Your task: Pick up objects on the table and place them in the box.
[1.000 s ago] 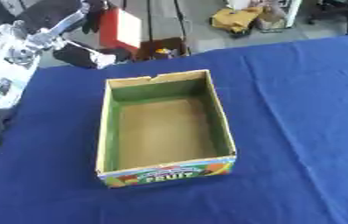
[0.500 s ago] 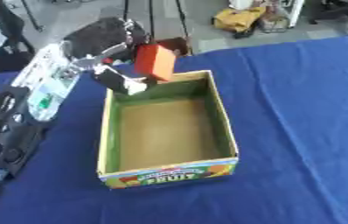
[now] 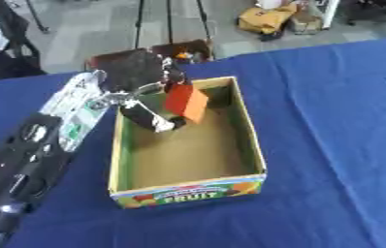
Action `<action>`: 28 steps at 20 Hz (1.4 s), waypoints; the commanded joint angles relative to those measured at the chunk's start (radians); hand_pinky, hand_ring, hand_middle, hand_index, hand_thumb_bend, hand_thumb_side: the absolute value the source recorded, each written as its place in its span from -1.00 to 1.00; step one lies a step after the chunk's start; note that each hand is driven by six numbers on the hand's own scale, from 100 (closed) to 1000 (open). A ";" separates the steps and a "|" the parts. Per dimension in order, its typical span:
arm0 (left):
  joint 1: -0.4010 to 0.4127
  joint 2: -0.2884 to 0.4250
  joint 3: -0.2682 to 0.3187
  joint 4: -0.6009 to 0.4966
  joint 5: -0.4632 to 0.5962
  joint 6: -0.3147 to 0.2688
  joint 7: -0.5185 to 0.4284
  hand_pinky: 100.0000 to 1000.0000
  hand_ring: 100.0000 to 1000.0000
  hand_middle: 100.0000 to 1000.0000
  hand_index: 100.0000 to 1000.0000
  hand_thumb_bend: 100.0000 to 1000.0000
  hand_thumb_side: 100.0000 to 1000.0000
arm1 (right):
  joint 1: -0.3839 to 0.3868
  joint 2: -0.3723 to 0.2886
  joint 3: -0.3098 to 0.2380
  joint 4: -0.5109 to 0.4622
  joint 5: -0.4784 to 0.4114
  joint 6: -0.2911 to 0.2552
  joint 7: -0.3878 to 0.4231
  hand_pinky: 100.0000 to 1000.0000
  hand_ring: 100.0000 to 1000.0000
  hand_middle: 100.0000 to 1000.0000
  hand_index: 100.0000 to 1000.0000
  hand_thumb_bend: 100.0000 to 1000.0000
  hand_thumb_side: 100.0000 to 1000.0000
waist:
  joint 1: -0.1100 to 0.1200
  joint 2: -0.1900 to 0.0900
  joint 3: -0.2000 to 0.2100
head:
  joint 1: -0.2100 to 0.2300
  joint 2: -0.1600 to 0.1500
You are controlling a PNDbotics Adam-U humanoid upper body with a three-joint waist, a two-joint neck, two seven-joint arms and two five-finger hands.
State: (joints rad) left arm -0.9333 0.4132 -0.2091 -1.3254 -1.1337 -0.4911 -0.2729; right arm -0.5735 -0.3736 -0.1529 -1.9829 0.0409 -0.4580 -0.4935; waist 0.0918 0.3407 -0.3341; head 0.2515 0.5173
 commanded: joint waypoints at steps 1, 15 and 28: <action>-0.011 -0.003 -0.007 0.011 -0.026 -0.022 -0.005 -1.00 -0.46 -0.39 -0.07 -1.00 -0.31 | -0.018 -0.012 -0.003 -0.017 -0.005 -0.001 0.001 0.51 0.45 0.48 0.50 -1.00 -0.03 | 0.014 0.001 -0.001 | -0.003 -0.011; 0.005 -0.022 -0.024 0.048 -0.061 -0.076 -0.097 -0.51 -0.07 0.05 0.48 -1.00 -0.37 | -0.013 -0.008 -0.006 -0.017 -0.006 0.002 -0.004 0.51 0.45 0.48 0.50 -1.00 -0.03 | 0.016 0.001 -0.001 | -0.006 -0.016; 0.013 -0.023 0.003 0.038 -0.100 -0.170 -0.264 0.72 1.00 1.00 1.00 0.08 0.66 | -0.008 -0.007 -0.006 -0.017 -0.006 0.004 -0.007 0.51 0.45 0.47 0.50 -1.00 -0.03 | 0.014 0.000 0.003 | -0.012 -0.019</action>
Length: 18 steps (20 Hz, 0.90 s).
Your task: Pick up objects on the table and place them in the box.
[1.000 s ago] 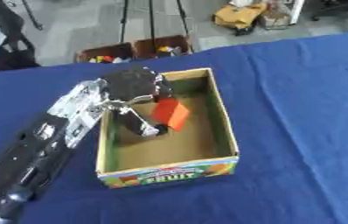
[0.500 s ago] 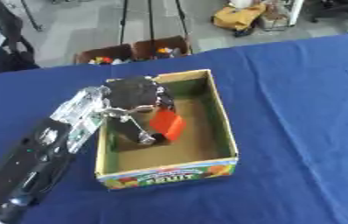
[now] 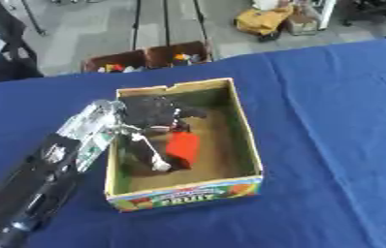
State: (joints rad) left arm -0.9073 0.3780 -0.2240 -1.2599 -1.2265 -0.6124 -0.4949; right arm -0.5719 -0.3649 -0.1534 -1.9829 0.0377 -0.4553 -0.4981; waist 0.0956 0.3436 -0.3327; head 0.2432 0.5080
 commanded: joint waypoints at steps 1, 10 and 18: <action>-0.013 0.013 0.022 -0.038 -0.009 -0.037 -0.018 0.70 0.98 1.00 1.00 0.05 0.67 | -0.009 -0.016 -0.006 -0.017 -0.002 0.001 -0.002 0.51 0.45 0.47 0.50 -1.00 -0.03 | 0.010 -0.004 0.002 | -0.004 -0.009; -0.015 0.046 0.051 -0.134 0.027 0.053 0.164 0.65 0.93 1.00 1.00 -0.14 0.64 | -0.001 -0.020 -0.006 -0.017 -0.002 0.002 -0.002 0.51 0.45 0.47 0.50 -1.00 -0.03 | 0.007 -0.014 0.018 | -0.012 0.000; 0.024 0.095 0.100 -0.289 0.188 0.130 0.162 0.53 0.83 0.90 1.00 -0.41 0.64 | 0.009 -0.029 -0.013 -0.017 0.004 0.001 -0.010 0.50 0.44 0.47 0.50 -1.00 -0.04 | 0.000 -0.027 0.046 | -0.040 0.005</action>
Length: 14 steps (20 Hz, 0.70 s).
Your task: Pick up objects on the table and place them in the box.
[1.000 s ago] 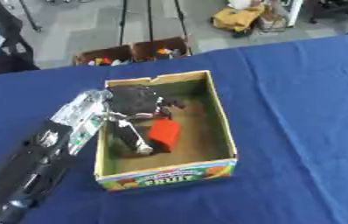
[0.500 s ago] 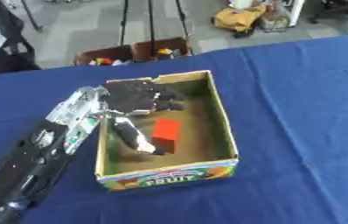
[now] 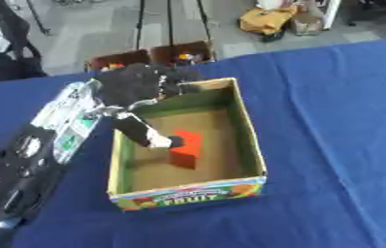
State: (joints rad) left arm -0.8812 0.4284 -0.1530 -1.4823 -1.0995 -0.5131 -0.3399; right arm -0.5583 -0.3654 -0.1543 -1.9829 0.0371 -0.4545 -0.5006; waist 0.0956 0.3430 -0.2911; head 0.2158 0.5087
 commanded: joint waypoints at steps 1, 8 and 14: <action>0.011 0.058 0.041 -0.097 0.106 0.050 0.016 0.52 0.83 0.89 1.00 -0.42 0.65 | -0.002 -0.030 -0.015 -0.017 0.006 0.001 -0.011 0.50 0.44 0.47 0.50 -1.00 -0.04 | -0.003 -0.028 0.011 | -0.020 0.006; 0.107 0.152 0.149 -0.344 0.536 0.231 0.102 0.30 0.67 0.72 0.99 -0.61 0.49 | 0.012 -0.036 -0.025 -0.017 0.018 0.002 -0.028 0.50 0.44 0.46 0.50 -1.00 -0.05 | -0.019 -0.035 0.052 | -0.079 0.015; 0.243 0.239 0.239 -0.503 0.907 0.325 0.217 0.18 0.56 0.63 0.95 -0.52 0.50 | 0.025 -0.041 -0.034 -0.017 0.029 0.003 -0.043 0.50 0.44 0.46 0.50 -1.00 -0.06 | -0.031 -0.041 0.093 | -0.131 0.017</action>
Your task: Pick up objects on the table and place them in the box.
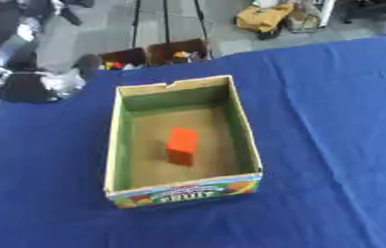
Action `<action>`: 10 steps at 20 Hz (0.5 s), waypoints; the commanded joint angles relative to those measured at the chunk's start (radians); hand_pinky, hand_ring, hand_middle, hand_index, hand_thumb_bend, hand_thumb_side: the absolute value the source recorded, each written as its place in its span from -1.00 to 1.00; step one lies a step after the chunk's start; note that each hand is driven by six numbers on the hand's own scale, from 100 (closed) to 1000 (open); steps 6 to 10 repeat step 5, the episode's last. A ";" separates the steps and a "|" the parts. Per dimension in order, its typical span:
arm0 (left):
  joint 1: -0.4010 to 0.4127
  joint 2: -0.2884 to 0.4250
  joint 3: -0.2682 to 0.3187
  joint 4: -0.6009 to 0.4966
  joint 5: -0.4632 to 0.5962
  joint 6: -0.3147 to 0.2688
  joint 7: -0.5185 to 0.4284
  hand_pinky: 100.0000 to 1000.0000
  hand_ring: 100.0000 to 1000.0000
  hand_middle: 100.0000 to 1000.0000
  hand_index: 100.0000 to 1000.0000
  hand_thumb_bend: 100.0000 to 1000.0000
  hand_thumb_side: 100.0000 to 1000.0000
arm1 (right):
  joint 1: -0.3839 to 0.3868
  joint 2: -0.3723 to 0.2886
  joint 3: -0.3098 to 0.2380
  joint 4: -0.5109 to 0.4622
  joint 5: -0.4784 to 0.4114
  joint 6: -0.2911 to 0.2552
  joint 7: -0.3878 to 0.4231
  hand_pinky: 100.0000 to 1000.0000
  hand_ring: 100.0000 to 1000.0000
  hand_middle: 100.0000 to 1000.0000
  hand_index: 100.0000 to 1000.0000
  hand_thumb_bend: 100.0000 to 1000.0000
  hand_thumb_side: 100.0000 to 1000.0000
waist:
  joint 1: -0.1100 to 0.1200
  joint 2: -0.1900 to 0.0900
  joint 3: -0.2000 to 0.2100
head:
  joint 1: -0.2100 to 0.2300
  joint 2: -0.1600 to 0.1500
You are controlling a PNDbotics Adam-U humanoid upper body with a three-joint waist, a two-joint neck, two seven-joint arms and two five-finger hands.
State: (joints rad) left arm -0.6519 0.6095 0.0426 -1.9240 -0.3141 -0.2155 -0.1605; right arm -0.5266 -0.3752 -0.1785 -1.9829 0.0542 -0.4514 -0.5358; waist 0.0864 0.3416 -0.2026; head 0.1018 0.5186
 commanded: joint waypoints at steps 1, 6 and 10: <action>0.033 0.070 0.060 -0.069 0.171 0.029 0.055 0.17 0.55 0.62 0.95 -0.52 0.50 | -0.006 -0.032 -0.011 -0.017 0.013 0.000 -0.009 0.50 0.44 0.46 0.50 -1.00 -0.06 | -0.024 -0.040 0.010 | -0.022 0.008; 0.114 0.105 0.116 -0.076 0.335 -0.003 0.122 0.12 0.51 0.59 0.94 -0.48 0.50 | 0.000 -0.037 -0.016 -0.017 0.020 0.000 -0.018 0.50 0.44 0.46 0.50 -1.00 -0.05 | -0.033 -0.041 0.032 | -0.040 0.011; 0.114 0.105 0.116 -0.076 0.335 -0.003 0.122 0.12 0.51 0.59 0.94 -0.48 0.50 | 0.000 -0.037 -0.016 -0.017 0.020 0.000 -0.018 0.50 0.44 0.46 0.50 -1.00 -0.05 | -0.033 -0.041 0.032 | -0.040 0.011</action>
